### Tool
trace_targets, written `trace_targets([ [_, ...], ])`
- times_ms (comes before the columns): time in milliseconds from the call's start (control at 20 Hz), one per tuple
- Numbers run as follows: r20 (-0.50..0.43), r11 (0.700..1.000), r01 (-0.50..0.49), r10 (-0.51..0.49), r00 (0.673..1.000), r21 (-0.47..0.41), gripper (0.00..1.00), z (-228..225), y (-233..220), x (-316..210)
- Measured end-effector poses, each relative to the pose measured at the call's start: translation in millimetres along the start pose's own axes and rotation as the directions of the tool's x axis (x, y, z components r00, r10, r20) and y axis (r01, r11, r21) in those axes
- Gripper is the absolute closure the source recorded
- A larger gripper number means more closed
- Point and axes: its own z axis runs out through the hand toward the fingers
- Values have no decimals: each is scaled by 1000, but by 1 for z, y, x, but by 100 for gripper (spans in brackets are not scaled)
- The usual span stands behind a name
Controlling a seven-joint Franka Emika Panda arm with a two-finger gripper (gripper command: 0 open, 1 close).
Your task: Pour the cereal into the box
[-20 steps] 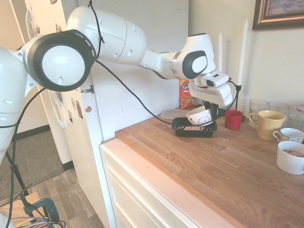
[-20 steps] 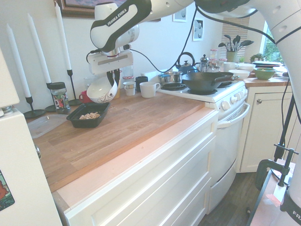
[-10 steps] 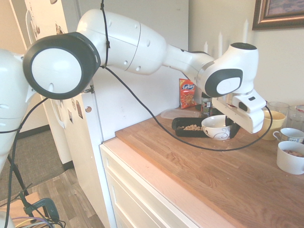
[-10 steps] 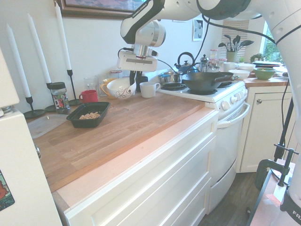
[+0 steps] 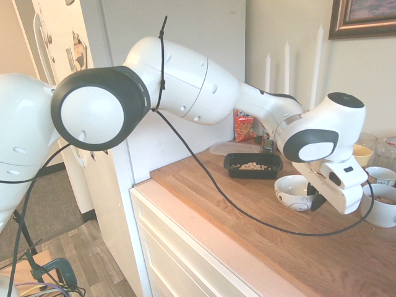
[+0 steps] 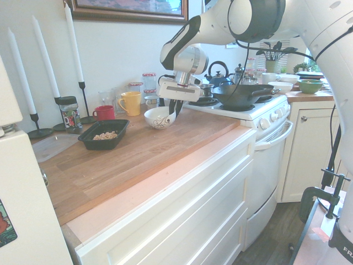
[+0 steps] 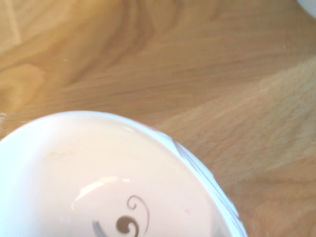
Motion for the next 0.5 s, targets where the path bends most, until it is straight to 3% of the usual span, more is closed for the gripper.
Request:
trace_targets([
  [100,5,1000,-10,10,1000,9,100,2,1,3],
  [150,9,1000,-15,15,1000,13,0,3,2,5],
  [500,24,999,-36,36,999,24,0,10,5,9],
])
